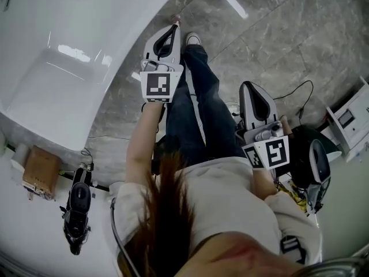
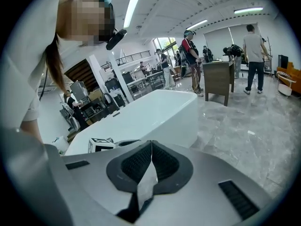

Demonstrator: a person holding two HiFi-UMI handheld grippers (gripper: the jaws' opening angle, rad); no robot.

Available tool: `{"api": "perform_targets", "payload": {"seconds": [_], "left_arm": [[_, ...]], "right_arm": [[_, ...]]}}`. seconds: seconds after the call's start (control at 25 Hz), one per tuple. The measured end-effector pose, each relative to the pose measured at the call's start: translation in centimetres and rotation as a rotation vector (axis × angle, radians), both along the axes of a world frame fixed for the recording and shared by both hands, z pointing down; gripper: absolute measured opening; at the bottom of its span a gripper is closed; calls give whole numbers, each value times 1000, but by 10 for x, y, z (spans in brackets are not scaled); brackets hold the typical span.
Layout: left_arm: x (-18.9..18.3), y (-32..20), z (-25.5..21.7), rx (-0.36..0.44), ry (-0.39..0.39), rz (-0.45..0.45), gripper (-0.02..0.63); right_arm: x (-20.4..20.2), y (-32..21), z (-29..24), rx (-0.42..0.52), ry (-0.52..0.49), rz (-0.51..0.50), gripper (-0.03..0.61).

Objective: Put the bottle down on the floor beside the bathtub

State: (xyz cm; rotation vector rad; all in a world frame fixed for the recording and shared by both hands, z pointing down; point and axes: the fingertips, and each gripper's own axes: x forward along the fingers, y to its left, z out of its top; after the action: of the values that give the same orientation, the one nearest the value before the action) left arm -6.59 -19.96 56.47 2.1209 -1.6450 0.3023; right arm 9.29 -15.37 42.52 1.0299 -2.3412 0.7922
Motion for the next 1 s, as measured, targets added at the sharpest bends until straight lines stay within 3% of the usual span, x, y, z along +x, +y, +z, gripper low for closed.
{"api": "perform_targets", "payload": {"seconds": [0.36, 0.64, 1.0], "left_arm": [[-23, 9, -107, 69, 17, 48, 14], [-47, 18, -202, 150, 12, -19, 14], [-66, 44, -304, 256, -63, -97, 14]], "right_arm": [[-9, -13, -49, 88, -32, -4, 14], [-12, -19, -106, 166, -50, -9, 14], [-17, -18, -167, 247, -48, -46, 14]]}}
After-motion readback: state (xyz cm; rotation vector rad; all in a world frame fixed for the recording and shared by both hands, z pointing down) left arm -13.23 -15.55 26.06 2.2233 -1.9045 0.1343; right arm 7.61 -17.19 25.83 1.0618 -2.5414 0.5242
